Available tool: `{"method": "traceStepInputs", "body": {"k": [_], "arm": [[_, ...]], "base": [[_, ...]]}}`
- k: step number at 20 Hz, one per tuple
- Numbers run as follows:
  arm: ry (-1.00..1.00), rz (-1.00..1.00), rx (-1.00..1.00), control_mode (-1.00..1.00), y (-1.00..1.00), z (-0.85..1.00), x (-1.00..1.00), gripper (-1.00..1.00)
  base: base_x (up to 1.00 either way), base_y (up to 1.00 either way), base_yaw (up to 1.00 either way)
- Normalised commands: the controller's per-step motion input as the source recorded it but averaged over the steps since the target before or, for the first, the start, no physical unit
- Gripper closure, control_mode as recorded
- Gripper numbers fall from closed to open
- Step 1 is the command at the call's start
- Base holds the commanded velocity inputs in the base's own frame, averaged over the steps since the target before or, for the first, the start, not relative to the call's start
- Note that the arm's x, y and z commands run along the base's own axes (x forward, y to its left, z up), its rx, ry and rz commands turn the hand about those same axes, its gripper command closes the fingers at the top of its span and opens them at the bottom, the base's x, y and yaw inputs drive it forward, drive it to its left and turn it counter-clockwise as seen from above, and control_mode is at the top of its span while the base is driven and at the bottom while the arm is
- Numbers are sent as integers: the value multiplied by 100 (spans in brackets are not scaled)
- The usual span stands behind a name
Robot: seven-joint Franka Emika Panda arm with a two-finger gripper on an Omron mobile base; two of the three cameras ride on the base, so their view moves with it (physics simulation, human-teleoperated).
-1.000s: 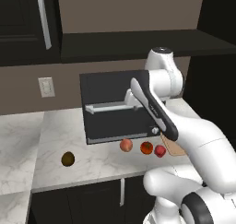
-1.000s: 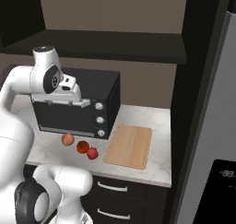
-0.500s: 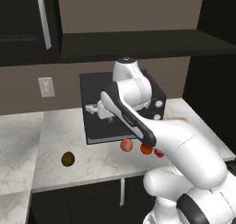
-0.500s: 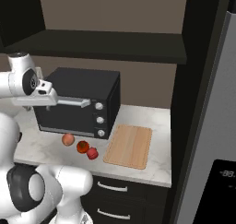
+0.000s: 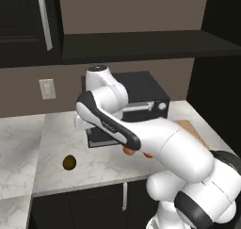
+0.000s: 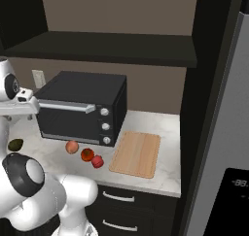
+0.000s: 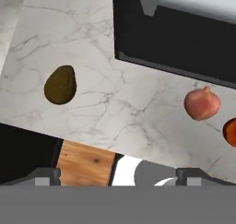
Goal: Place the avocado, onion, tomato, and bell pepper on the cutting board.
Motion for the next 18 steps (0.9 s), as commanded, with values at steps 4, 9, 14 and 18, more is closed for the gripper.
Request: {"method": "traceStepInputs", "body": {"k": [4, 9, 14, 18], "arm": [[0, 0, -2, -100, 57, -12, -35, -100], [2, -1, 0, -100, 46, -22, -6, -100], [0, 0, 0, -100, 34, -26, 13, -100], [0, 0, 0, -100, 31, -26, 5, -100]], "base": [[0, 0, 0], [0, 0, 0], [0, 0, 0], [0, 0, 0]]}}
